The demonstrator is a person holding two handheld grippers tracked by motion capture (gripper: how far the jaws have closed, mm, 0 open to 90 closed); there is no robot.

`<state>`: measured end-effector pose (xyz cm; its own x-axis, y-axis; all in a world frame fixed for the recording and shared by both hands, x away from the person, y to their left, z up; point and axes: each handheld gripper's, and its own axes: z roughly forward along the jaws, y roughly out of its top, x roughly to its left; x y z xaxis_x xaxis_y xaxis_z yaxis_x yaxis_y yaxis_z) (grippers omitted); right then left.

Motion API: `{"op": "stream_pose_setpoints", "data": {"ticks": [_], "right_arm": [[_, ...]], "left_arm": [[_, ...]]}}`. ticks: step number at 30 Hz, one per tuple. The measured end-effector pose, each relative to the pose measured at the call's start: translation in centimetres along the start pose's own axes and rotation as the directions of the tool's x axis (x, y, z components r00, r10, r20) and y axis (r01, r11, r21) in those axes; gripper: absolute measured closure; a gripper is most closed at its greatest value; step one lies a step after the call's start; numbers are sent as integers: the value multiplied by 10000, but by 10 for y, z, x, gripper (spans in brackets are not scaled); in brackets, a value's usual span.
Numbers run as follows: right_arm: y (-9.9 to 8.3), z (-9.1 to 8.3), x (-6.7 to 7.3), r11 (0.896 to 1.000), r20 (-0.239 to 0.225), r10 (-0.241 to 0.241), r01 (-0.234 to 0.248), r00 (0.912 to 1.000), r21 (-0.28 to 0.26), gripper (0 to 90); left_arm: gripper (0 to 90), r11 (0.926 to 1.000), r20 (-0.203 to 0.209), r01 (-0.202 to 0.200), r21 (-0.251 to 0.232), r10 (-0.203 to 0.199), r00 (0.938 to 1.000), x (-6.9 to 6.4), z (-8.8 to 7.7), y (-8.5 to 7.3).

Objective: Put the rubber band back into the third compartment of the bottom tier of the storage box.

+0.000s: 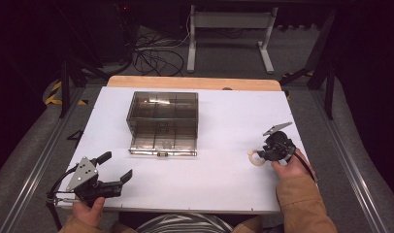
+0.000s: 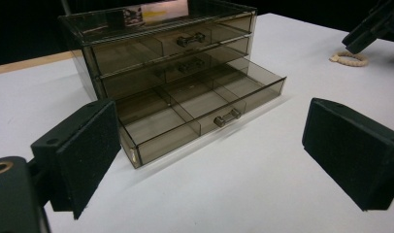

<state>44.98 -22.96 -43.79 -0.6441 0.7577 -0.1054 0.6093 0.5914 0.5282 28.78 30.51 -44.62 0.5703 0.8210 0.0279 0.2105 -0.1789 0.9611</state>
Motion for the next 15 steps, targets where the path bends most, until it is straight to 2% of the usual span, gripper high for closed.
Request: {"op": "stream_pose_setpoints", "data": {"ticks": [12,15], "right_arm": [[1,9,-1,9986,31,246,-247,9997,461,804],[1,9,-2,9985,-46,357,-354,9994,424,831]], "left_arm": [[73,10000,-2,-9,4,9,10000,0,0,0],[73,10000,-14,-5,-2,5,10000,0,0,0]]}}
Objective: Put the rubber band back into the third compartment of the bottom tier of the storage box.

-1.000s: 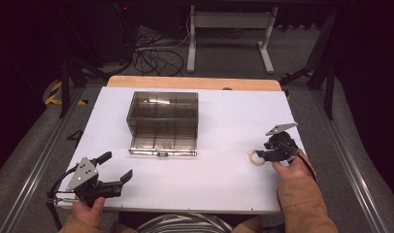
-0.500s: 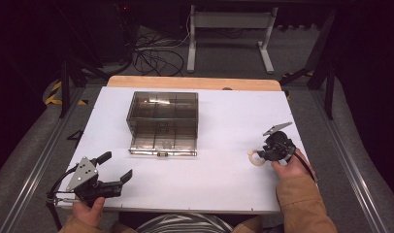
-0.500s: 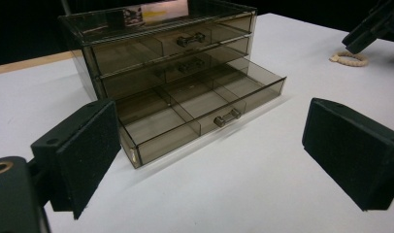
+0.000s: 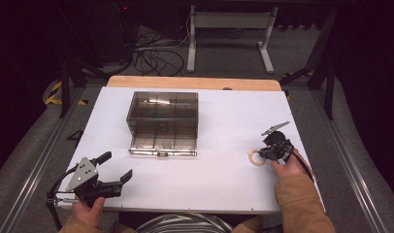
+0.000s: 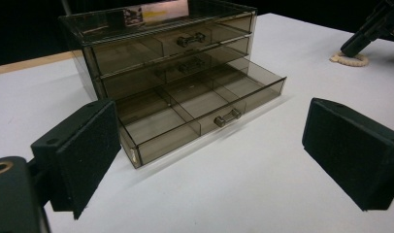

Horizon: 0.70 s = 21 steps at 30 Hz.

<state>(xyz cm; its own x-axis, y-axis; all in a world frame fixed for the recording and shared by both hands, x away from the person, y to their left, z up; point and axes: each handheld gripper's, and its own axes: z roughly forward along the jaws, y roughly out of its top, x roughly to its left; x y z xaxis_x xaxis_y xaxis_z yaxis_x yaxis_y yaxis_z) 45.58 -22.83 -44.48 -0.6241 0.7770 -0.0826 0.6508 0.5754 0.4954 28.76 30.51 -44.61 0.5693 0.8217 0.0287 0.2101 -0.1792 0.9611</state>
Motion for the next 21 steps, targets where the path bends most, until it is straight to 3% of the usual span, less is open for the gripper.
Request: {"op": "stream_pose_setpoints", "data": {"ticks": [15,21], "right_arm": [[0,0,0,10000,61,61,-61,10000,-53,843],[-1,-5,1,9994,120,69,-65,9999,-345,844]], "left_arm": [[73,10000,-7,-6,4,6,10000,0,0,0],[74,10000,6,-1,8,1,10000,0,0,0]]}}
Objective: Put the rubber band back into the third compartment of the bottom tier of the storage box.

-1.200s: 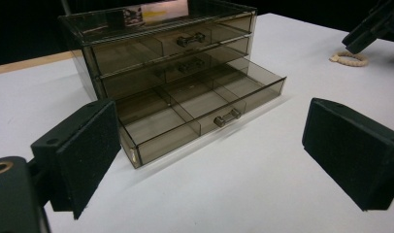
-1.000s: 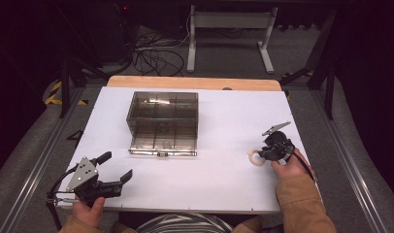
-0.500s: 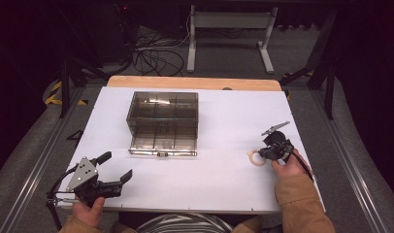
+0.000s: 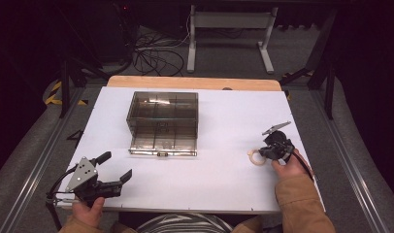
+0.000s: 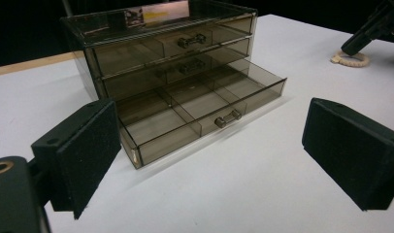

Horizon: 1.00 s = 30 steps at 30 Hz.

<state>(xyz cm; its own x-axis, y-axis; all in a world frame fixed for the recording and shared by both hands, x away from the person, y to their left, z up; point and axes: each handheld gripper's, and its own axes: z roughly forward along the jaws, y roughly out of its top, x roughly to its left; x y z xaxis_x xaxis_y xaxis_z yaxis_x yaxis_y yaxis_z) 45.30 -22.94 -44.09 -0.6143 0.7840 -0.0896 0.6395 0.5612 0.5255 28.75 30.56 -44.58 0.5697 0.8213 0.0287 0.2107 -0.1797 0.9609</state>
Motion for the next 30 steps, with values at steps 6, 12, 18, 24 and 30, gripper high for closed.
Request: {"op": "stream_pose_setpoints", "data": {"ticks": [6,12,18,24,30], "right_arm": [[-1,-13,1,9956,56,-81,86,10000,-937,843],[-2,-21,4,9884,295,-192,234,9994,-1501,843],[-2,-28,6,9789,492,-344,435,9982,-1996,843],[-3,-33,8,9705,619,-442,576,9971,-2343,843],[-5,-41,10,9494,763,-541,750,9956,-3049,842]], "left_arm": [[74,10000,-12,-8,-24,8,10000,0,0,0],[77,10000,-12,-24,-29,24,10000,0,-1,0],[77,10000,-20,-29,-37,29,10000,0,-1,0],[77,10000,-23,-26,-25,26,10000,0,-1,0],[77,10000,-27,-24,-29,24,10000,0,-1,0]]}}
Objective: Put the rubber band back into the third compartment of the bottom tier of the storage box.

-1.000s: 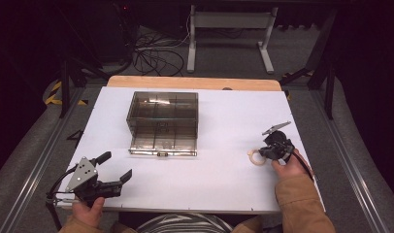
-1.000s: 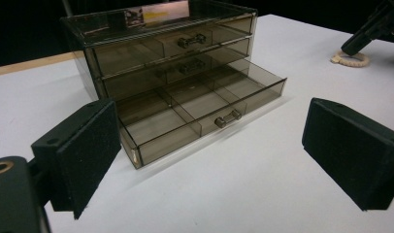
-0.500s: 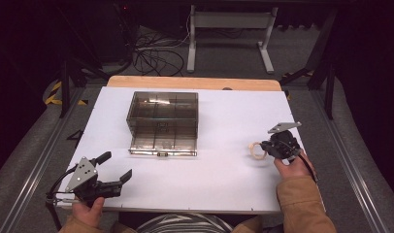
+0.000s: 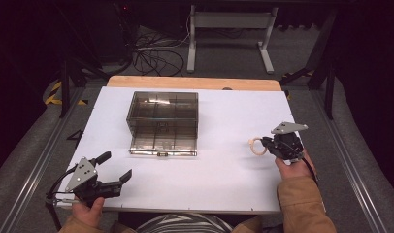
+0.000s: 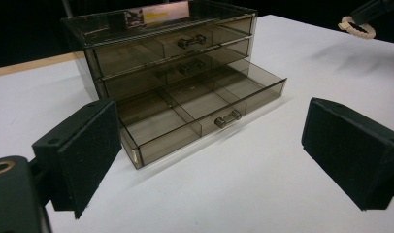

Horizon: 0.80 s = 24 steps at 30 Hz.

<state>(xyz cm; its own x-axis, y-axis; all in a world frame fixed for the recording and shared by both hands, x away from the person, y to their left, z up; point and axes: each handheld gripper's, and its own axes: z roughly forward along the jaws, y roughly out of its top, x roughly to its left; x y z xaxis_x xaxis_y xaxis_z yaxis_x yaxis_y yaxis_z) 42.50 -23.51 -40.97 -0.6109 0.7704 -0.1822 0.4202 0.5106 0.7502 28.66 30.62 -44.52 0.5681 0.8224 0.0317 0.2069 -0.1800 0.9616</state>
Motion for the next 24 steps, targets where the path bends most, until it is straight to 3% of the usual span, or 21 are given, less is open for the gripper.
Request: {"op": "stream_pose_setpoints", "data": {"ticks": [4,24], "right_arm": [[0,-3,-1,9996,-102,73,-76,9999,-260,842],[1,-5,-1,9989,-155,-14,7,9999,-477,841]], "left_arm": [[77,10000,9,-13,-19,13,10000,0,0,0],[77,10000,-3,-11,-18,11,10000,0,0,0]]}}
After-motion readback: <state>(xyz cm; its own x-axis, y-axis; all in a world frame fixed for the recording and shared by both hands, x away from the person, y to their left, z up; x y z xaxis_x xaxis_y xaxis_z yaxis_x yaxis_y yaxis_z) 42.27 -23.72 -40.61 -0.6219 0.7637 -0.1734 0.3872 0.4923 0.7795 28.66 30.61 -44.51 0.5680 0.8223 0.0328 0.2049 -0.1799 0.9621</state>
